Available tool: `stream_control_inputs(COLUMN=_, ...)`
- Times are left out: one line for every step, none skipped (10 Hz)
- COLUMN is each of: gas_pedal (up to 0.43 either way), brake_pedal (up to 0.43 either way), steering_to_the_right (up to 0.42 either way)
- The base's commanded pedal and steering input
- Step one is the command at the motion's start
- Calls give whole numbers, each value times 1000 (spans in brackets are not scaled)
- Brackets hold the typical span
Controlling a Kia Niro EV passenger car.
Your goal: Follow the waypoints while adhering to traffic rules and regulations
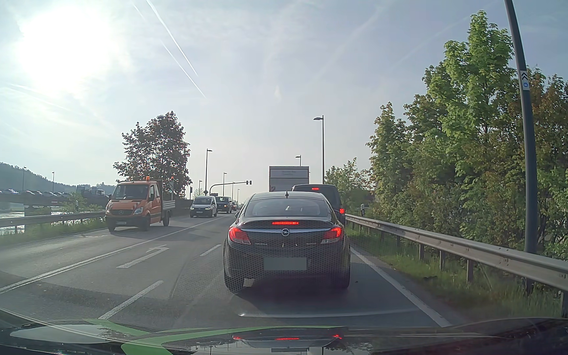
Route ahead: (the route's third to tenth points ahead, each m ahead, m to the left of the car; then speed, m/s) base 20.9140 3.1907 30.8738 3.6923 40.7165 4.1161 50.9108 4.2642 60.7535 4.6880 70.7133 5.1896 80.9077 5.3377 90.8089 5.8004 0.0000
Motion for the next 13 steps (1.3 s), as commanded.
stream_control_inputs(gas_pedal=0, brake_pedal=268, steering_to_the_right=-1)
stream_control_inputs(gas_pedal=0, brake_pedal=268, steering_to_the_right=-1)
stream_control_inputs(gas_pedal=0, brake_pedal=268, steering_to_the_right=-1)
stream_control_inputs(gas_pedal=0, brake_pedal=268, steering_to_the_right=-1)
stream_control_inputs(gas_pedal=0, brake_pedal=268, steering_to_the_right=-1)
stream_control_inputs(gas_pedal=0, brake_pedal=268, steering_to_the_right=-1)
stream_control_inputs(gas_pedal=0, brake_pedal=268, steering_to_the_right=-1)
stream_control_inputs(gas_pedal=0, brake_pedal=268, steering_to_the_right=-1)
stream_control_inputs(gas_pedal=0, brake_pedal=268, steering_to_the_right=-1)
stream_control_inputs(gas_pedal=0, brake_pedal=268, steering_to_the_right=-1)
stream_control_inputs(gas_pedal=0, brake_pedal=268, steering_to_the_right=-1)
stream_control_inputs(gas_pedal=0, brake_pedal=268, steering_to_the_right=-1)
stream_control_inputs(gas_pedal=0, brake_pedal=268, steering_to_the_right=-1)
